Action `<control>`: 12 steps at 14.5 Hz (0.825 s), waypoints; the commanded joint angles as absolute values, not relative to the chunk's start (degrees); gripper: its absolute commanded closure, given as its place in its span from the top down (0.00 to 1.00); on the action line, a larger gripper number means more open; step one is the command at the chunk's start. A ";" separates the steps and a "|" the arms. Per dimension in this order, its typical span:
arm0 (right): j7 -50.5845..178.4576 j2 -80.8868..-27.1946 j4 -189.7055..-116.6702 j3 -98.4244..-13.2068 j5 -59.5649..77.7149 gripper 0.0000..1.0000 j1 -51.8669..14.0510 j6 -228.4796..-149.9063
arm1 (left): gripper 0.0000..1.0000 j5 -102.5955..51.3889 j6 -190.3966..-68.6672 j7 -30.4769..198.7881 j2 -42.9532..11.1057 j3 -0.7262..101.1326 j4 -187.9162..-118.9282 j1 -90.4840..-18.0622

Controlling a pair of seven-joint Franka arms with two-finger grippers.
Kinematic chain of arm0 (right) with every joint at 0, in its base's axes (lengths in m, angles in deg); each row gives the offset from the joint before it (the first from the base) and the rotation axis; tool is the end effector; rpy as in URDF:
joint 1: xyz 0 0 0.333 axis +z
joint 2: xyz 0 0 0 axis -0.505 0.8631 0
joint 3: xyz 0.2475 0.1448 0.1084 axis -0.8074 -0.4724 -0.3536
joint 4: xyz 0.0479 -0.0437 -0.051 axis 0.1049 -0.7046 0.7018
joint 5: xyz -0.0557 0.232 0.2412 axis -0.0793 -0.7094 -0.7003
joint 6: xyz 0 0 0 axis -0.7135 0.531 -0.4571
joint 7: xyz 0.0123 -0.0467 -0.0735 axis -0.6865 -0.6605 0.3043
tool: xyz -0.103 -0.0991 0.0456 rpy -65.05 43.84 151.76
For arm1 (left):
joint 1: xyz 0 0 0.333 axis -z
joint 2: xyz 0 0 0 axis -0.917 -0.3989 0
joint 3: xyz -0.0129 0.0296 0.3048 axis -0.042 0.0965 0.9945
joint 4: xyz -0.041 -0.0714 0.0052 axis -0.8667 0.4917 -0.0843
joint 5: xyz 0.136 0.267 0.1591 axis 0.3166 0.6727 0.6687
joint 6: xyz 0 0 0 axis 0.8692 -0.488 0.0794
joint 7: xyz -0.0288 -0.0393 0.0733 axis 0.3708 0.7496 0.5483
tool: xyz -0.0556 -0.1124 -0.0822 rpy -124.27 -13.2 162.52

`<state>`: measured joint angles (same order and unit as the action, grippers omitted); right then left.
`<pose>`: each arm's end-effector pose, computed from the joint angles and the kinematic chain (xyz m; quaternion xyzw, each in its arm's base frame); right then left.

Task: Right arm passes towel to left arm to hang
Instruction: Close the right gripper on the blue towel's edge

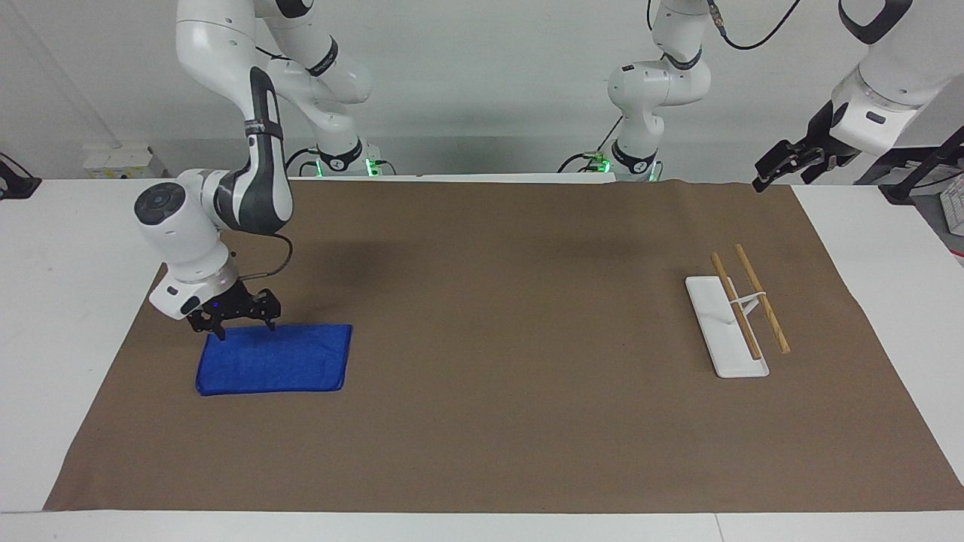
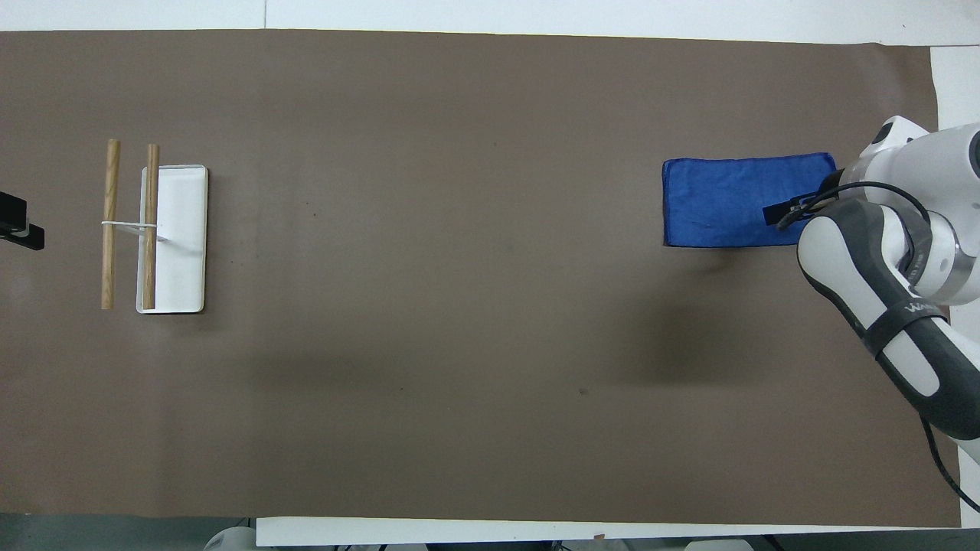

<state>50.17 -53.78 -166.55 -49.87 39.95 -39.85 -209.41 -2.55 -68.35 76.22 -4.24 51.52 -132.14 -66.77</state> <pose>0.5553 -0.0811 0.3039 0.9918 0.1195 0.0433 0.0105 0.4587 -0.0180 0.5849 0.9955 0.0501 -0.0796 0.0121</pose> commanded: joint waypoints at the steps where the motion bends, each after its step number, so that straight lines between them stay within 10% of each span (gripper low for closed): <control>1: 47.33 -52.25 -167.21 -50.28 38.87 0.99 -41.31 -212.56 | 1.00 -3.02 -68.14 75.74 -2.70 52.00 -133.70 -66.58; 12: 46.19 -49.08 -167.12 -50.37 38.87 0.92 -41.76 -215.38 | 1.00 -3.02 -68.14 75.74 -2.70 52.00 -133.70 -66.58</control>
